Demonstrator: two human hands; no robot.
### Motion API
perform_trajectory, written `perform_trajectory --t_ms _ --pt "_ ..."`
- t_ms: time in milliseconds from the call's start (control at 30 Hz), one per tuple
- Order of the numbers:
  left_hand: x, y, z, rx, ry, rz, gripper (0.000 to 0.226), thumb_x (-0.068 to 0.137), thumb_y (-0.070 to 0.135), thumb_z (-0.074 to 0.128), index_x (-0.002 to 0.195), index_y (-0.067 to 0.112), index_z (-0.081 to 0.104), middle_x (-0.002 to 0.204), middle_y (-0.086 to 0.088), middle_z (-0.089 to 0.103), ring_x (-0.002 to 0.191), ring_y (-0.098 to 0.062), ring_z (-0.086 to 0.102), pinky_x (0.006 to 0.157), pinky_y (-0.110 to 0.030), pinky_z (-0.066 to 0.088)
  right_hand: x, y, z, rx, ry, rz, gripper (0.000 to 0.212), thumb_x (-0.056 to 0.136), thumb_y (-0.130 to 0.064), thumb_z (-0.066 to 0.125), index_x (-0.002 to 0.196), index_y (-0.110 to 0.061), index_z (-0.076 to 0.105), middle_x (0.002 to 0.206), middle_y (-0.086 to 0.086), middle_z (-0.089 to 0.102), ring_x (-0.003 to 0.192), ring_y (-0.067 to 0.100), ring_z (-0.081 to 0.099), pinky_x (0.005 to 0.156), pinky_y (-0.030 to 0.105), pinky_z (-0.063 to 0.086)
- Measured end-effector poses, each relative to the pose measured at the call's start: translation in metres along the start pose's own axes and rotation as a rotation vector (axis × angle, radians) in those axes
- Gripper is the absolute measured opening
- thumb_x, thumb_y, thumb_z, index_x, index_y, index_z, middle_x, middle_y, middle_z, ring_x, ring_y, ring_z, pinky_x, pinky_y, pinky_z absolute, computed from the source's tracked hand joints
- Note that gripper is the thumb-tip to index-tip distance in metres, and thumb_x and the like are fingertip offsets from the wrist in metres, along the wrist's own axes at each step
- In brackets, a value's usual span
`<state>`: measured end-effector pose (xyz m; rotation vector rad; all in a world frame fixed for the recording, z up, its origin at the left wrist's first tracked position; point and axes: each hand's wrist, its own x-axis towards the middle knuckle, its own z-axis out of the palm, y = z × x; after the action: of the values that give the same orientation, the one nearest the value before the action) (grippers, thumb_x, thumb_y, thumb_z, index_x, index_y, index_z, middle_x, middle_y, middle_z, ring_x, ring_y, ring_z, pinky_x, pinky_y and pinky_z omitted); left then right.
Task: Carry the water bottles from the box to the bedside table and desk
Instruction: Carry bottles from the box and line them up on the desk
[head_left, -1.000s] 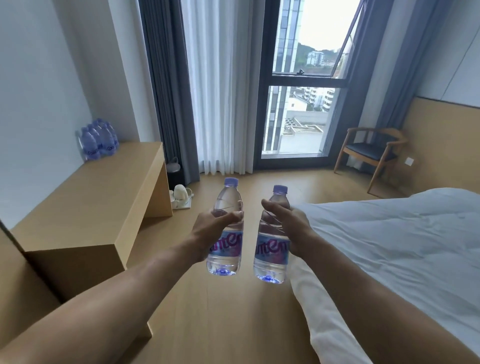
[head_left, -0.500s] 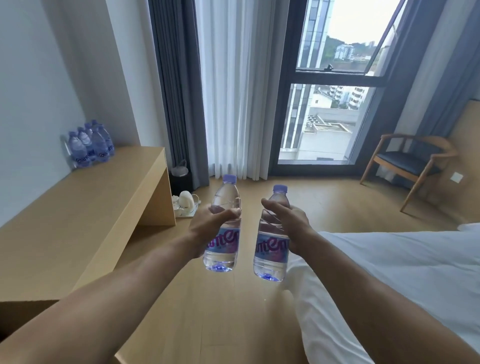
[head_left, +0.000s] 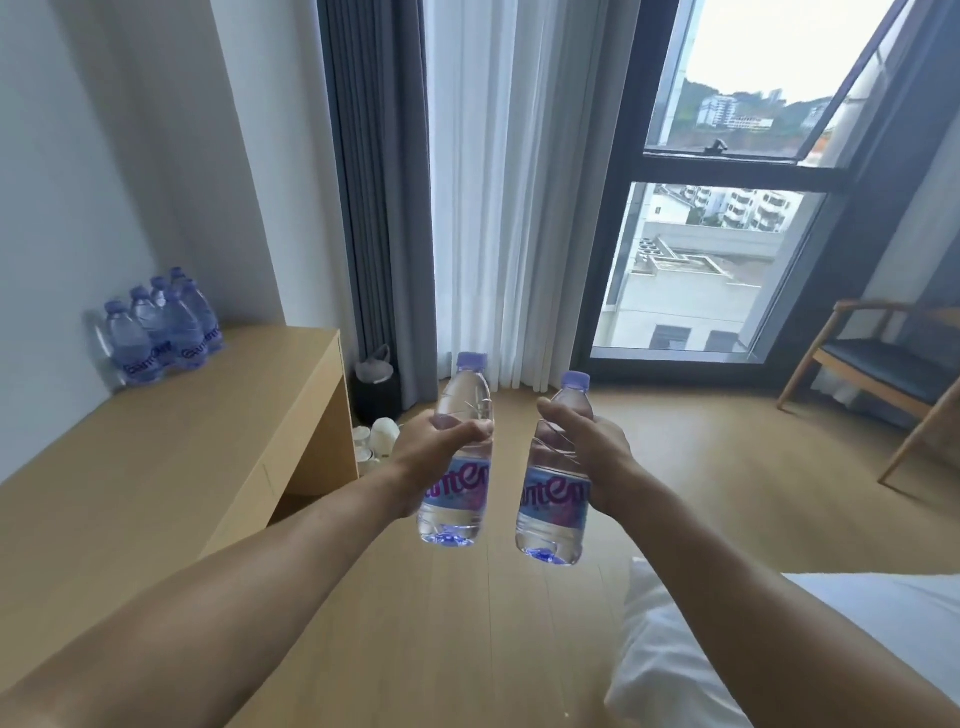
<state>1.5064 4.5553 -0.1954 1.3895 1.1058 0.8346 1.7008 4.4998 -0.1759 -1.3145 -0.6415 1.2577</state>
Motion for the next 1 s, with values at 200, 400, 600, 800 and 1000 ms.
perform_trajectory --t_ms 200,400,600,800,1000 --pt "0.101 -0.001 -0.008 0.002 0.048 -0.019 0.052 0.069 0.048 0.077 0.097 0.004 0.073 0.097 -0.023 0.074 0.087 -0.042 0.074 0.090 -0.058 0.057 0.116 -0.023 0.016 -0.040 -0.088 0.024 0.044 0.077 -0.029 0.082 0.109 -0.003 0.067 0.109 0.023 0.072 0.093 0.036 0.073 0.078 0.038 0.060" --pt "0.190 0.005 -0.019 -0.073 0.157 -0.080 0.056 0.069 0.045 0.083 0.103 0.003 0.069 0.099 -0.022 0.074 0.088 -0.042 0.074 0.089 -0.061 0.057 0.226 -0.060 0.036 -0.096 -0.163 0.063 0.040 0.074 -0.030 0.085 0.102 -0.005 0.069 0.104 0.020 0.074 0.090 0.033 0.074 0.076 0.040 0.061" --pt "0.262 0.006 -0.056 -0.188 0.285 -0.116 0.064 0.064 0.040 0.085 0.115 0.008 0.063 0.092 -0.014 0.073 0.075 -0.029 0.074 0.069 -0.039 0.060 0.317 -0.084 0.082 -0.136 -0.277 0.100 0.034 0.078 -0.031 0.082 0.099 -0.010 0.067 0.099 0.012 0.073 0.084 0.023 0.072 0.051 0.026 0.055" --pt "0.341 -0.009 -0.123 -0.202 0.431 -0.127 0.077 0.053 0.051 0.085 0.115 0.011 0.063 0.102 -0.016 0.075 0.086 -0.032 0.074 0.087 -0.053 0.060 0.404 -0.086 0.160 -0.244 -0.388 0.099 0.039 0.077 -0.033 0.081 0.103 -0.008 0.065 0.099 0.008 0.073 0.086 0.022 0.072 0.059 0.029 0.055" --pt "0.406 -0.015 -0.199 -0.187 0.506 -0.125 0.078 0.057 0.056 0.082 0.118 0.012 0.062 0.100 -0.012 0.075 0.086 -0.030 0.075 0.080 -0.044 0.061 0.485 -0.088 0.247 -0.301 -0.443 0.082 0.042 0.079 -0.036 0.080 0.107 -0.008 0.065 0.098 0.012 0.074 0.079 0.023 0.074 0.056 0.028 0.056"
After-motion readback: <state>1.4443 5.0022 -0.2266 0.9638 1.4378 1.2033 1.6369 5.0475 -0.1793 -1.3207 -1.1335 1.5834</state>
